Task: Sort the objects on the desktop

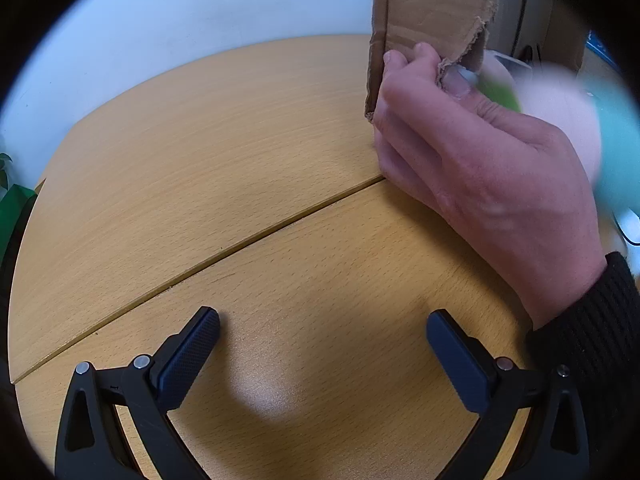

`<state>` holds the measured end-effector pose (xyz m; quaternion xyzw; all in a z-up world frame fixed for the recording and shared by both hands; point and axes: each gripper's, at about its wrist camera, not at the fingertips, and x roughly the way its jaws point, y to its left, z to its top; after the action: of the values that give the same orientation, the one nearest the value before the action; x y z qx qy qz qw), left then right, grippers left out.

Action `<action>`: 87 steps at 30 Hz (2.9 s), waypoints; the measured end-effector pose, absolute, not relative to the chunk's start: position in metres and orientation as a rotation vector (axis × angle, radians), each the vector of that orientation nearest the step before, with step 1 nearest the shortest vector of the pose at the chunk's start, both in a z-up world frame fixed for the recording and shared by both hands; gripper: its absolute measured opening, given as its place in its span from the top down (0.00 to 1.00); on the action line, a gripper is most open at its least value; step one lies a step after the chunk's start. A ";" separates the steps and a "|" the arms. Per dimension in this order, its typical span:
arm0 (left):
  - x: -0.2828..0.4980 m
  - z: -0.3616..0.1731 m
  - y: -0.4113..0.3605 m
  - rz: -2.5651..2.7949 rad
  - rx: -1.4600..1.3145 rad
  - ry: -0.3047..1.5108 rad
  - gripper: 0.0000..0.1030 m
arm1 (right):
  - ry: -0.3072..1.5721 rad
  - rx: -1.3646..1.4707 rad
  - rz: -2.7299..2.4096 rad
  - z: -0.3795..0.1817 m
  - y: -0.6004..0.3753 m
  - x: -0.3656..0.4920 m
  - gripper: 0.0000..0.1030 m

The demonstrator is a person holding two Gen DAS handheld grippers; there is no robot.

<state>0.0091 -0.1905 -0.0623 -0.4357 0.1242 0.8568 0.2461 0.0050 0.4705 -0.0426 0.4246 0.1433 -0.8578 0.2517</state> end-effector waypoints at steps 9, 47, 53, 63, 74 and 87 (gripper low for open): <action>0.014 -0.074 -0.191 2.337 -1.190 0.338 0.00 | 0.390 1.152 -2.334 -0.043 0.471 0.006 0.00; 0.016 -0.080 -0.191 2.336 -1.191 0.339 0.00 | 0.388 1.152 -2.334 -0.042 0.471 0.007 0.00; 0.015 -0.079 -0.191 2.336 -1.191 0.340 0.00 | 0.388 1.152 -2.334 -0.042 0.471 0.006 0.00; 0.014 -0.080 -0.191 2.336 -1.191 0.340 0.00 | 0.387 1.152 -2.334 -0.042 0.471 0.006 0.00; 0.013 -0.079 -0.191 2.335 -1.192 0.340 0.00 | 0.387 1.151 -2.333 -0.043 0.471 0.005 0.00; 0.012 -0.078 -0.191 2.335 -1.193 0.340 0.00 | 0.387 1.151 -2.333 -0.043 0.471 0.004 0.00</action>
<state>0.0118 -0.1913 -0.0778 -0.4372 0.1247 0.8560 0.2463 0.0044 0.4713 -0.0428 0.4235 0.1424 -0.8582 0.2528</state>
